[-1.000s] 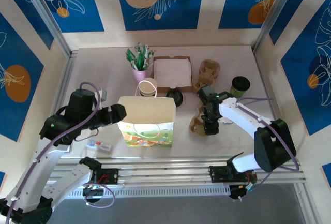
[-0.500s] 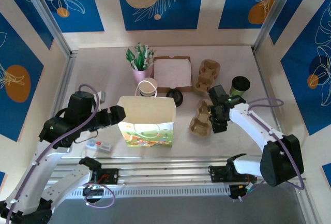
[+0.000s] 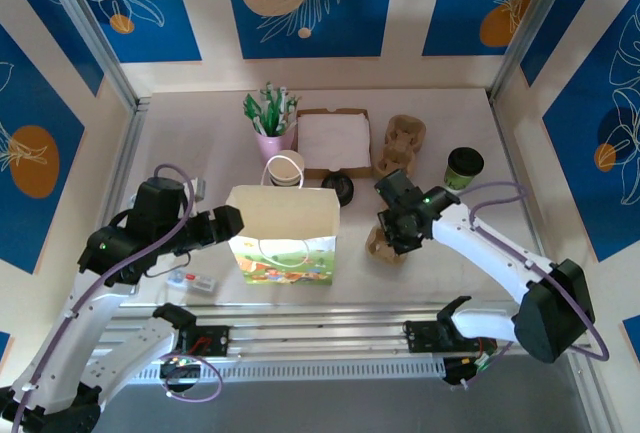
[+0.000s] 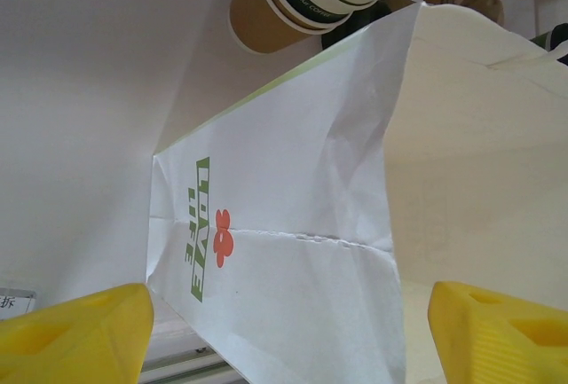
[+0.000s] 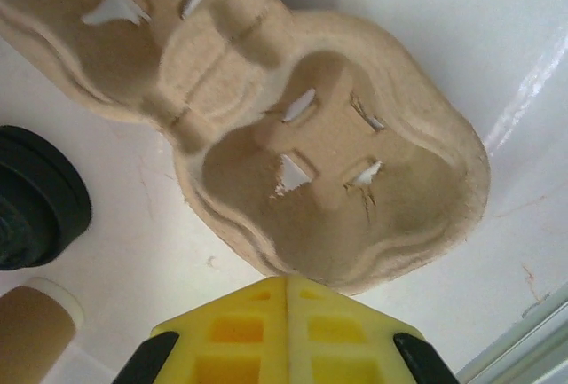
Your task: Pack the takeout coffee
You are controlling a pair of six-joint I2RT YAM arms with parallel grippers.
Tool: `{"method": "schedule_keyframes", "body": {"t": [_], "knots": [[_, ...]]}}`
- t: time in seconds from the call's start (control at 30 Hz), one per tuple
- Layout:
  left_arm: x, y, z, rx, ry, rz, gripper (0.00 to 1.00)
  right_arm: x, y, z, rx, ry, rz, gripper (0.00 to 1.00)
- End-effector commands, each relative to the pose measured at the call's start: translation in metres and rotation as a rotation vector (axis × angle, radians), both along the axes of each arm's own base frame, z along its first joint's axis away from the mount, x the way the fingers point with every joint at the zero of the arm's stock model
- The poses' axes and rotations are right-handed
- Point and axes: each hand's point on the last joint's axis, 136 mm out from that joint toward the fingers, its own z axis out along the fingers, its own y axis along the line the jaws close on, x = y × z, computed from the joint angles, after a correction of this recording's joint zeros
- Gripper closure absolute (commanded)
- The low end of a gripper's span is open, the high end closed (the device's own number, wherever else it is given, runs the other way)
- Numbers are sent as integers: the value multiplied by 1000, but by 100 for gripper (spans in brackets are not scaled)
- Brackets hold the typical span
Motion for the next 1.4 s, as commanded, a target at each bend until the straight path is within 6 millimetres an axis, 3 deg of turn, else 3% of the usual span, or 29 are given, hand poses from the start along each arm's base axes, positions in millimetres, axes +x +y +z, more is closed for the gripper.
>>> {"method": "schedule_keyframes", "body": {"t": [0.0, 0.27, 0.7, 0.83, 1.0, 1.13, 1.23, 1.3, 1.37], "knots": [[-5, 0, -3, 9, -2, -23, 19, -20, -7, -22, -29, 105, -53, 100], [-6, 0, -4, 11, -2, -25, 19, -30, -12, -41, -59, 173, -52, 100], [-5, 0, -4, 11, -6, -19, 19, -40, -63, -51, -65, 220, -90, 100], [-5, 0, -2, 9, -8, -20, 19, -37, -77, -43, -67, 197, -88, 100], [-3, 0, -3, 7, -9, -13, 19, -24, -88, -11, -114, 62, -74, 100], [-1, -2, -3, -5, -8, -13, 19, -10, -82, 2, -109, 24, -9, 96], [-1, -2, -3, -4, -9, -12, 19, -14, -70, 4, -101, 70, 26, 81], [0, -2, -3, 1, -9, -11, 19, -11, -55, -2, -56, 57, 47, 56], [0, -2, -4, 3, -8, -10, 18, -8, -45, -7, -19, 37, 32, 38]]}}
